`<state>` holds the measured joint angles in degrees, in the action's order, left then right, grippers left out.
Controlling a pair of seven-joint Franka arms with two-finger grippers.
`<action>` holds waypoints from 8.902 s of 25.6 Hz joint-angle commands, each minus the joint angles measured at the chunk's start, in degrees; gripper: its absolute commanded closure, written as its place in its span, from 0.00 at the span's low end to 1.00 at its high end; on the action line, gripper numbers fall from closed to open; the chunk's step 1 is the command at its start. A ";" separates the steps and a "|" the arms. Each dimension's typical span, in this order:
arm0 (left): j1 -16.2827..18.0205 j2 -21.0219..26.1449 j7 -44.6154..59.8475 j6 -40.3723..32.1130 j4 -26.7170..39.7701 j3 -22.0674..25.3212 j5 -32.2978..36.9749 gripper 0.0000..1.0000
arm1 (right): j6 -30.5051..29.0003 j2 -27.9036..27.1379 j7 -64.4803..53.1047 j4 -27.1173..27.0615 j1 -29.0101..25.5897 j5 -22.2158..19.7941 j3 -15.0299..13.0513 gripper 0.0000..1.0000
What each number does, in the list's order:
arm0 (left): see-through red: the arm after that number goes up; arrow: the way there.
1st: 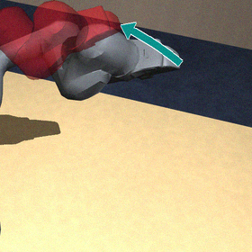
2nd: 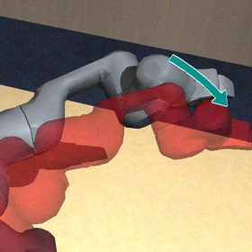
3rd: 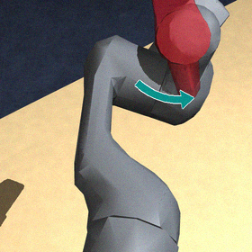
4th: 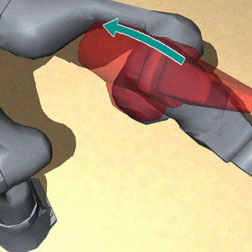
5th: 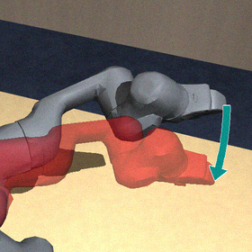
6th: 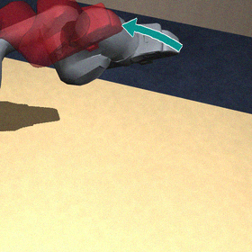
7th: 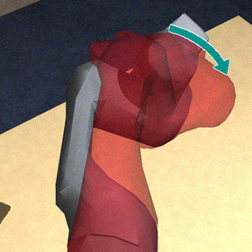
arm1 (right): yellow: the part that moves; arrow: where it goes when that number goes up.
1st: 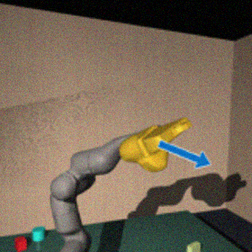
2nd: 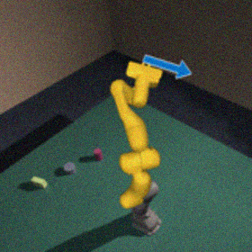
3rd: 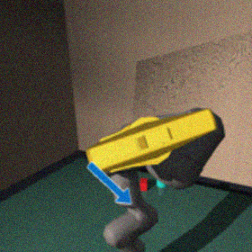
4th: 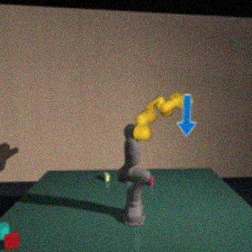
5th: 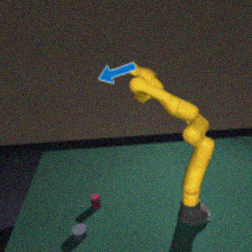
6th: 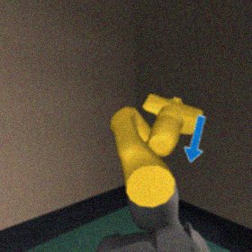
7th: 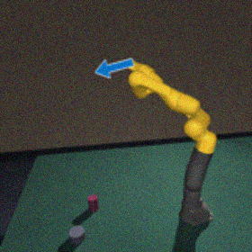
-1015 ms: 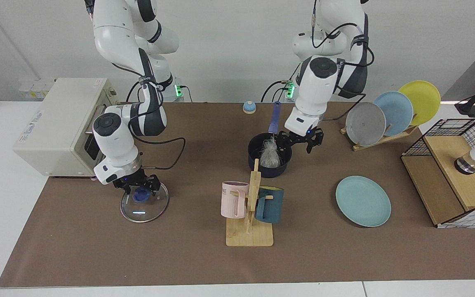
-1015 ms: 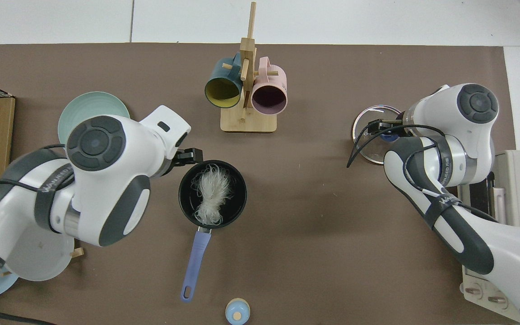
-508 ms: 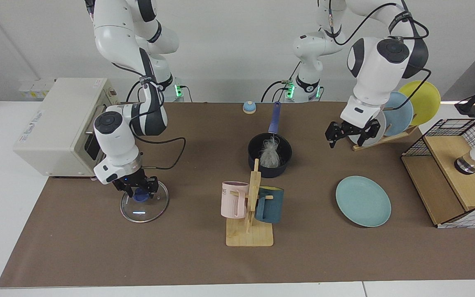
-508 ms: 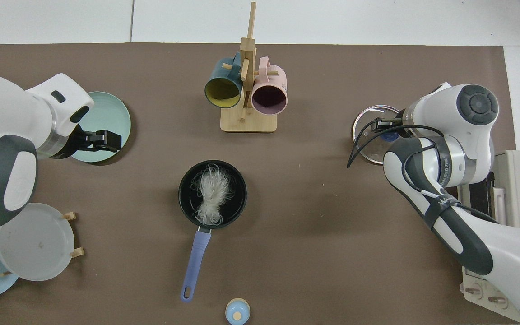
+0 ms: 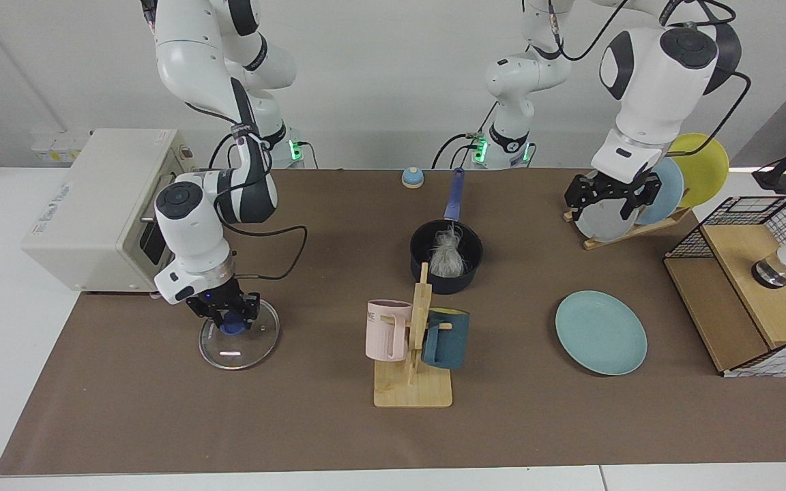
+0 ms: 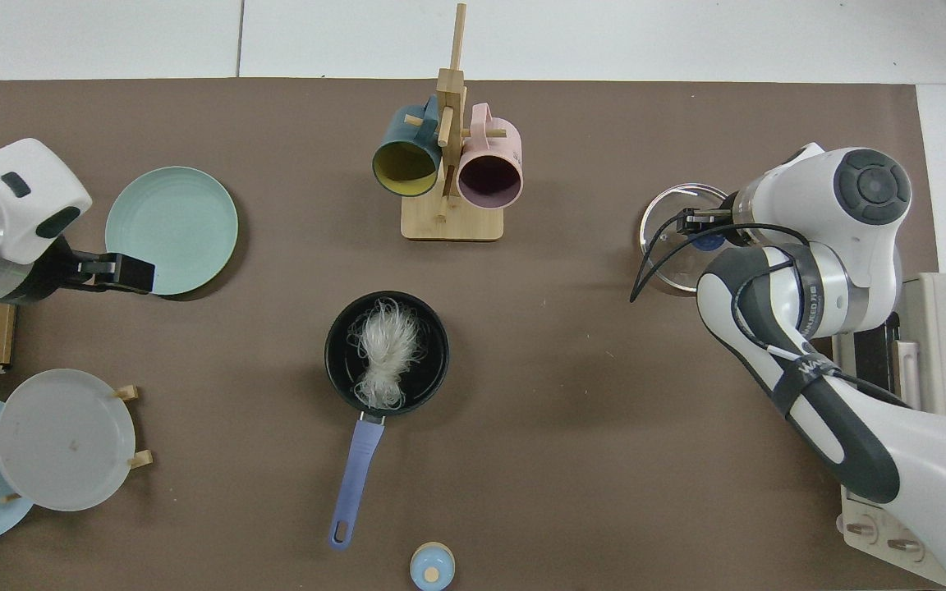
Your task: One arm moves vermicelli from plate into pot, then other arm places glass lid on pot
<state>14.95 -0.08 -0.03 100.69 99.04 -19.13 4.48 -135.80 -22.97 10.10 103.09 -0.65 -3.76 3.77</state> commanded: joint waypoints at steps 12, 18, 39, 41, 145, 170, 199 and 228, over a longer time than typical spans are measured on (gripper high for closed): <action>-24.52 0.78 -5.51 -4.88 -7.37 26.60 -0.09 0.00 | 20.13 18.21 3.34 1.76 1.79 -0.81 5.28 0.98; -24.62 1.58 -4.98 -4.45 -8.17 27.13 -3.78 0.00 | 24.01 20.06 18.53 1.76 1.27 -1.95 14.76 1.00; -23.65 0.87 -5.08 -1.81 -7.37 26.70 -5.01 0.00 | 27.24 2.34 61.86 -10.78 0.82 -19.15 47.81 1.00; -23.74 0.87 -4.90 -2.16 -7.37 26.43 -5.01 0.00 | 31.19 -4.16 65.47 -16.23 2.75 -26.52 50.36 1.00; -23.65 0.61 -5.07 -2.78 -7.46 26.25 -4.39 0.00 | 25.76 -19.40 70.41 -16.96 1.18 -45.37 58.02 0.67; -23.65 0.61 -5.07 -2.78 -7.46 26.25 -4.39 0.00 | 25.68 -19.66 70.32 -16.78 1.18 -43.44 58.19 0.00; -23.65 0.61 -5.07 -2.78 -7.46 26.25 -4.39 0.00 | 19.61 -19.57 75.77 -17.49 -4.71 -42.47 55.82 0.99; -23.65 0.61 -5.07 -2.86 -7.55 26.25 -4.39 0.00 | 23.91 -18.52 75.77 -17.04 -5.86 -38.96 56.96 0.97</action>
<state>-8.59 0.30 -4.96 98.53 92.56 6.89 0.43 -114.47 -42.42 84.05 87.02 -5.90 -43.09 59.46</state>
